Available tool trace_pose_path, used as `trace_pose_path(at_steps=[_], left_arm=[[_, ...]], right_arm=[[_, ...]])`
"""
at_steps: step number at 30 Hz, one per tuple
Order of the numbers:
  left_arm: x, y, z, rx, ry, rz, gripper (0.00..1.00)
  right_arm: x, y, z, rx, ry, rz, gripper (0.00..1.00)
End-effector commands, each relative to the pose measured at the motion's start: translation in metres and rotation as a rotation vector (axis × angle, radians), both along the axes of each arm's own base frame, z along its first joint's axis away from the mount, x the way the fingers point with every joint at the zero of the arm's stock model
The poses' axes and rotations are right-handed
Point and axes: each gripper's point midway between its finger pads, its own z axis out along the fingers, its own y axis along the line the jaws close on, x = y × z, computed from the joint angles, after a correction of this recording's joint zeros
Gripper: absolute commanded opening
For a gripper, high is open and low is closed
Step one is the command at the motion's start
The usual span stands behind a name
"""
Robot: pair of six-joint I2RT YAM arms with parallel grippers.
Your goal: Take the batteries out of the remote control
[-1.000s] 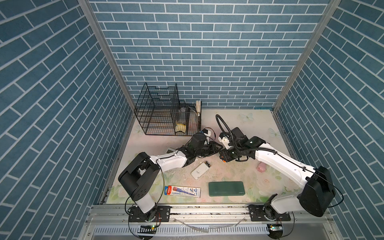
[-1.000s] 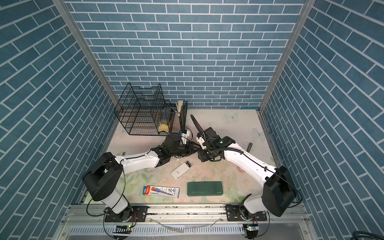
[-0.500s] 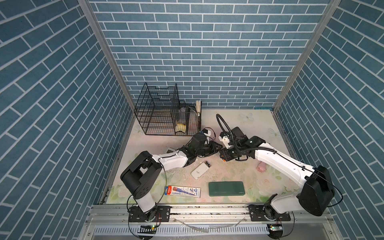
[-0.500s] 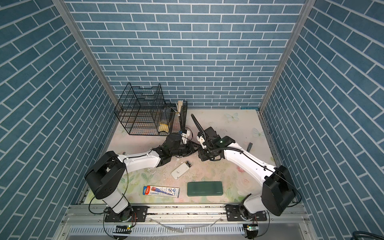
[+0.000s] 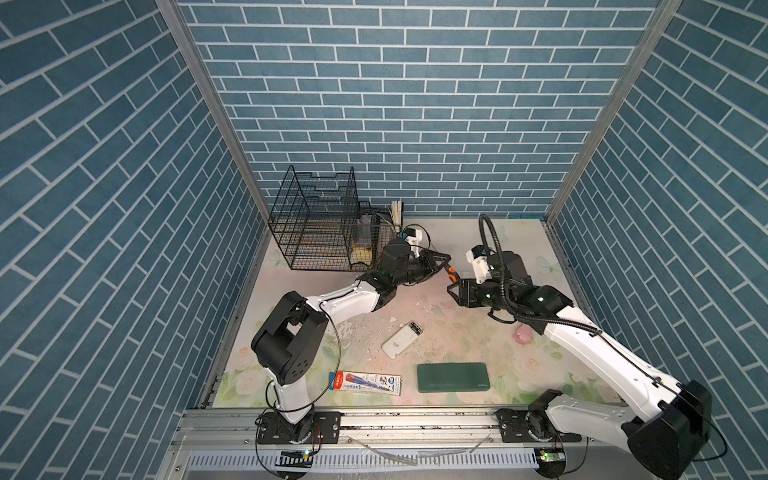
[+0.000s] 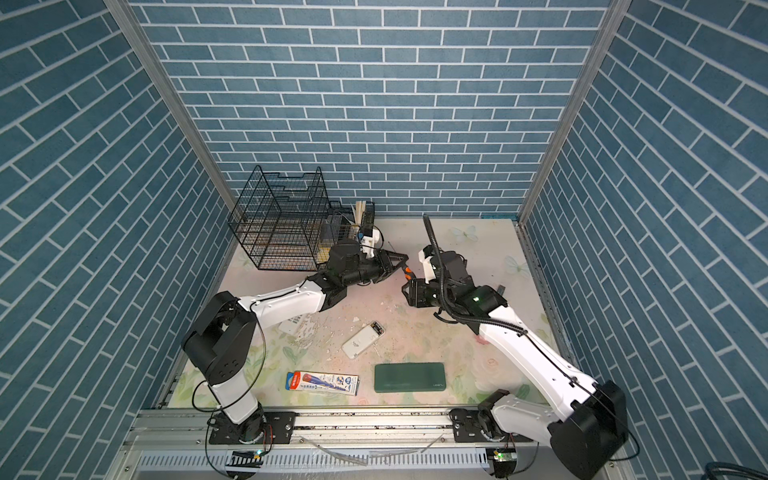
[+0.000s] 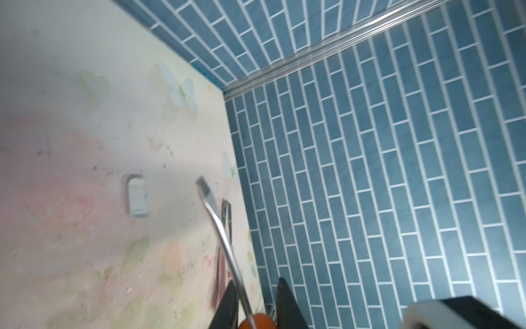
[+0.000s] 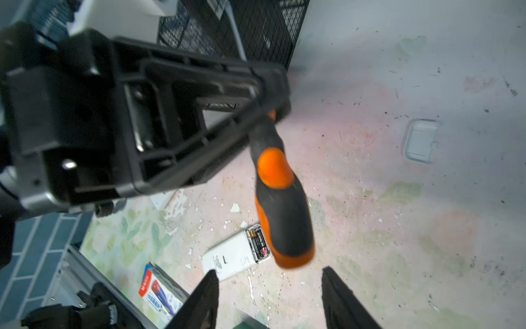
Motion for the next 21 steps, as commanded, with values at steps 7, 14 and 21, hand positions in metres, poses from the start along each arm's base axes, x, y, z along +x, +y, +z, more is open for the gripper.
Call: trace_pose_path(at_steps=[7,14,21], left_arm=[[0.014,-0.004,0.03,-0.078,-0.057,-0.008,0.0],[0.016,-0.003,0.036,-0.091,-0.065,0.005,0.0],[0.01,-0.008,0.041,-0.103,-0.07,-0.006,0.0]], right_arm=[[0.028,0.003,0.04,0.492,-0.064,-0.148,0.59],[0.035,0.016,0.054,0.565,-0.088,-0.089,0.58],[0.05,0.017,0.058,0.629,-0.087,-0.125,0.56]])
